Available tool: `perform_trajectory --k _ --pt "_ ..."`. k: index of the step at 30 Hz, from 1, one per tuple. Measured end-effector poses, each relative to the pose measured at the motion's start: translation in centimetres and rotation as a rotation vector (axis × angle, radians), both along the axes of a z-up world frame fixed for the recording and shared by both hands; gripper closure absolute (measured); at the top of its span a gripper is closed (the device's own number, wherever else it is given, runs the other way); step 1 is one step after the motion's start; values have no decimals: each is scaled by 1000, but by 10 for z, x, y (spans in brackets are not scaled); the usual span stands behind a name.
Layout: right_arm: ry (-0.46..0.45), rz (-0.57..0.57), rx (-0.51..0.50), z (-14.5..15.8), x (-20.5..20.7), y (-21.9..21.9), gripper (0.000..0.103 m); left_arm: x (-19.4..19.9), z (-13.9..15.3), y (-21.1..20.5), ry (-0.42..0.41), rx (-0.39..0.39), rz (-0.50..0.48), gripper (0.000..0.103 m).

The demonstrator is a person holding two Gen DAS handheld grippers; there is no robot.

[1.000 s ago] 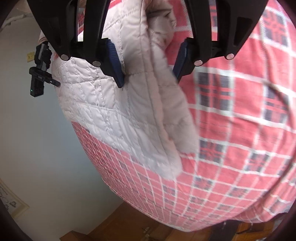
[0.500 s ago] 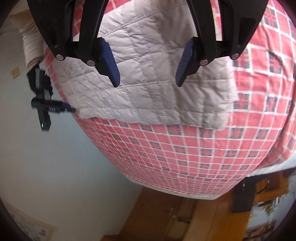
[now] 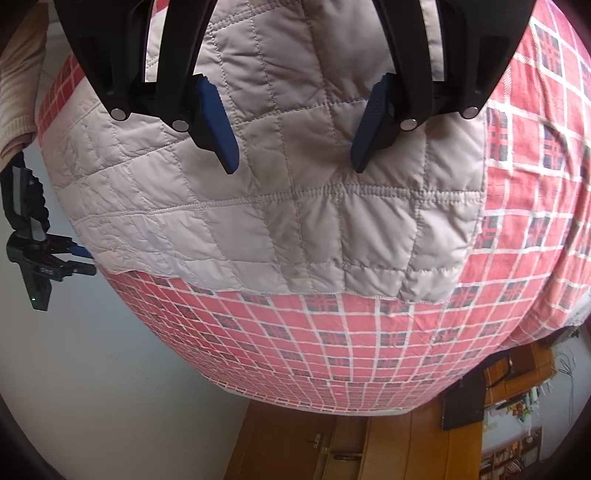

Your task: Fold large clothes

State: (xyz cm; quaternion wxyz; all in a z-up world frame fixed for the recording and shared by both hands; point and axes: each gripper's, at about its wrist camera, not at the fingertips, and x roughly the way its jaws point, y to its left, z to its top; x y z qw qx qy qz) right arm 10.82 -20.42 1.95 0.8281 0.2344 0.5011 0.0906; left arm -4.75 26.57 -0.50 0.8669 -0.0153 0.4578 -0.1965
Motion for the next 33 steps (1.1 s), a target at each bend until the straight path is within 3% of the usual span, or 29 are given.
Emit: perform_trajectory --k 4,5,6,8,11,16,21,24,33 --pt "49 26 -3 -16 4 9 48 -5 -1 -2 -17 33 27 39" --pt "53 27 -24 -17 5 13 56 -6 -1 -2 -23 40 32 39" --pt "51 34 -33 -17 4 16 60 -7 0 -3 -28 49 36 39" --pt "26 43 -6 -12 5 18 81 -9 1 -4 -36 63 43 38" --pt "-24 56 -2 3 4 24 90 -11 3 -5 -48 75 50 37" --pt "-66 51 -47 17 12 30 91 -12 3 -4 -65 90 63 35" --pt "33 35 -92 -17 23 29 91 -10 -3 -6 -66 102 61 34" --pt "49 29 -65 -36 22 25 90 -10 -6 -8 -71 113 53 34" --pt "56 19 -66 -41 19 22 88 -9 -10 -11 -76 120 49 30"
